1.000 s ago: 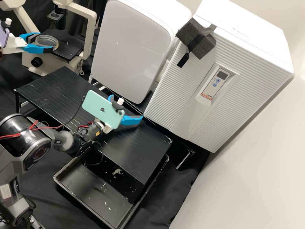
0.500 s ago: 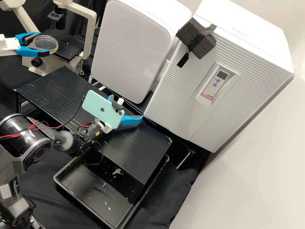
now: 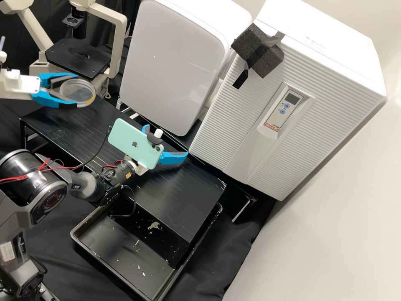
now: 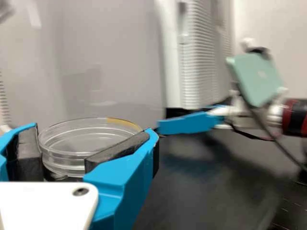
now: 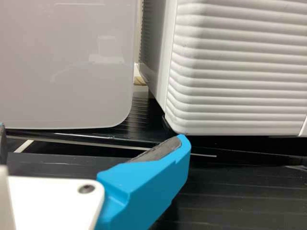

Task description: Place the petri dish on the bench

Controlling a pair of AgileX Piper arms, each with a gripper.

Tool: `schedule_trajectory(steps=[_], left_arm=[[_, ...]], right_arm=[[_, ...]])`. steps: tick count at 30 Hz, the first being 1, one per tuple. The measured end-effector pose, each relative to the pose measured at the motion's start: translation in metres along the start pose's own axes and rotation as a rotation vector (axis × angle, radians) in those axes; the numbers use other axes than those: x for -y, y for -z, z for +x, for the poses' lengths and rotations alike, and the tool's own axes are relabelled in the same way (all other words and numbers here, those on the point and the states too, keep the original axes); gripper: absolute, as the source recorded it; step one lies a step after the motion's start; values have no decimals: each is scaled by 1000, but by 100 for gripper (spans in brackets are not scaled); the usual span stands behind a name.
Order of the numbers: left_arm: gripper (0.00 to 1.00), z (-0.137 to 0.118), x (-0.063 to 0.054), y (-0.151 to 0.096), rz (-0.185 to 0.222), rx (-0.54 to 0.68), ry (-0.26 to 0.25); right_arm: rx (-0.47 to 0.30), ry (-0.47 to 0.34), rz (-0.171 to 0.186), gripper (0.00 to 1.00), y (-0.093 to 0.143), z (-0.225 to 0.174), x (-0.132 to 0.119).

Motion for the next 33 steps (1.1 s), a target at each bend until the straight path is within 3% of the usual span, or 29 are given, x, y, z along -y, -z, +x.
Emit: schedule_trajectory(steps=[9, 14, 25, 29, 33], left_arm=[[0, 30, 17, -37, 83, 186, 69], [0, 50, 36, -49, 135, 219, 172], [0, 86, 37, -55, 165, 219, 178], [0, 96, 36, -55, 142, 211, 194], [0, 107, 38, -55, 61, 201, 210]], right_arm=[[0, 0, 0, 100, 0, 0, 0], [0, 0, 0, 100, 0, 0, 0], [0, 0, 0, 100, 0, 0, 0], [0, 0, 0, 100, 0, 0, 0], [0, 0, 0, 100, 0, 0, 0]])
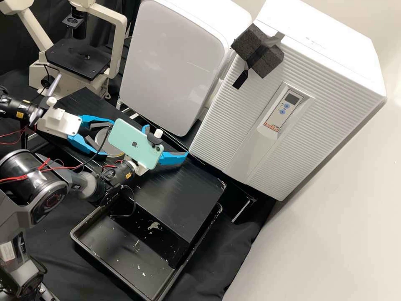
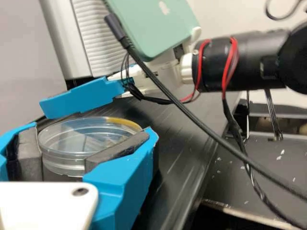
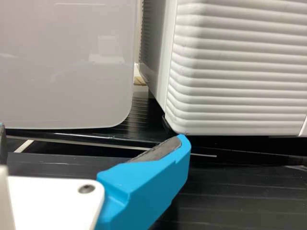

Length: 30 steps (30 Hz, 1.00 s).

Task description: Place the petri dish on the bench

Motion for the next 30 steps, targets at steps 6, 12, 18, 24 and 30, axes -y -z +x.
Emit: schedule_trajectory(steps=[6, 12, 18, 24, 30], left_arm=[[0, 5, 4, -1, -130, 12, 18], [0, 7, 6, -5, -160, 24, 25], [0, 7, 6, -6, -161, 27, 27], [100, 8, 6, -8, -169, 36, 31], [100, 8, 6, -9, -169, 41, 32]], right_arm=[[0, 0, 0, 100, 0, 0, 0], [0, 0, 0, 100, 0, 0, 0], [0, 0, 0, 100, 0, 0, 0], [0, 0, 0, 100, 0, 0, 0], [0, 0, 0, 100, 0, 0, 0]])
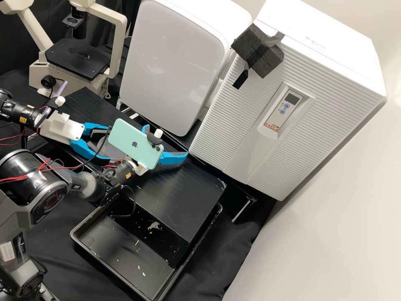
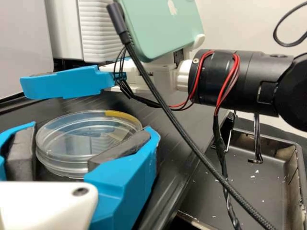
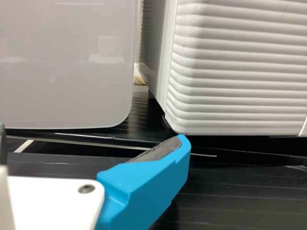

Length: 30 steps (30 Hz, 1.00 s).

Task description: Place the petri dish on the bench

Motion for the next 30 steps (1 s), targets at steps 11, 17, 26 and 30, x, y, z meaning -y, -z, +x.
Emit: schedule_trajectory(steps=[11, 17, 26, 30], left_arm=[[100, -8, -1, 0, 18, -13, -1], [100, -27, -1, 4, 69, -74, -26], [100, -72, -2, 12, 255, -289, -158], [100, -89, 4, 14, 278, -381, -221]], right_arm=[[0, 0, 0, 100, 0, 0, 0], [0, 0, 0, 100, 0, 0, 0], [0, 0, 0, 100, 0, 0, 0], [0, 0, 0, 100, 0, 0, 0]])
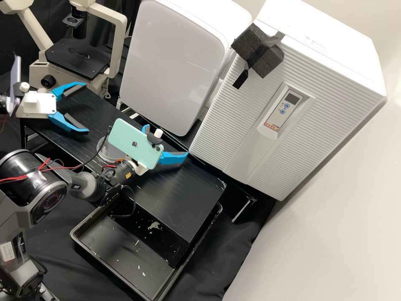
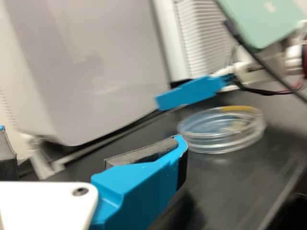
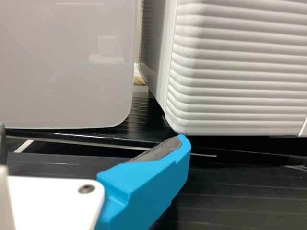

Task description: Place the petri dish on the bench

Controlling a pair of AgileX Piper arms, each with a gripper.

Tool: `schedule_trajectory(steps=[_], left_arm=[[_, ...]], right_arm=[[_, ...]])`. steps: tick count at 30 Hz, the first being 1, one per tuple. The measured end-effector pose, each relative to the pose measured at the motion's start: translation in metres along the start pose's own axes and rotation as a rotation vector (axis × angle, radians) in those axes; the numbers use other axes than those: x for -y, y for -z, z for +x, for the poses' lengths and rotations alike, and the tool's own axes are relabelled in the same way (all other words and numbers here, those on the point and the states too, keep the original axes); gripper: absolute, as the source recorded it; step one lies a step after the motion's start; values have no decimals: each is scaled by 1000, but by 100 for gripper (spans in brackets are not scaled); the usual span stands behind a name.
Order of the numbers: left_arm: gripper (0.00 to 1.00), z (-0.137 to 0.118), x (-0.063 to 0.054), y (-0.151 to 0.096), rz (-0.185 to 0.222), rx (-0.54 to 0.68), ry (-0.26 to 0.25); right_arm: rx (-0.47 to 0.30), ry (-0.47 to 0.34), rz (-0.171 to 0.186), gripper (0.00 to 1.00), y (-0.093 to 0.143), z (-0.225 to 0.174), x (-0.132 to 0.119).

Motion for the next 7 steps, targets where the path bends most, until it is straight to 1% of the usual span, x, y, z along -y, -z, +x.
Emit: schedule_trajectory(steps=[2, 4, 7], left_arm=[[100, -5, 2, 2, -5, -14, -15], [100, -8, 2, 4, -19, -42, -31], [100, -8, 6, 8, -40, -86, -21]], right_arm=[[0, 0, 0, 100, 0, 0, 0], [0, 0, 0, 100, 0, 0, 0], [0, 0, 0, 100, 0, 0, 0]])
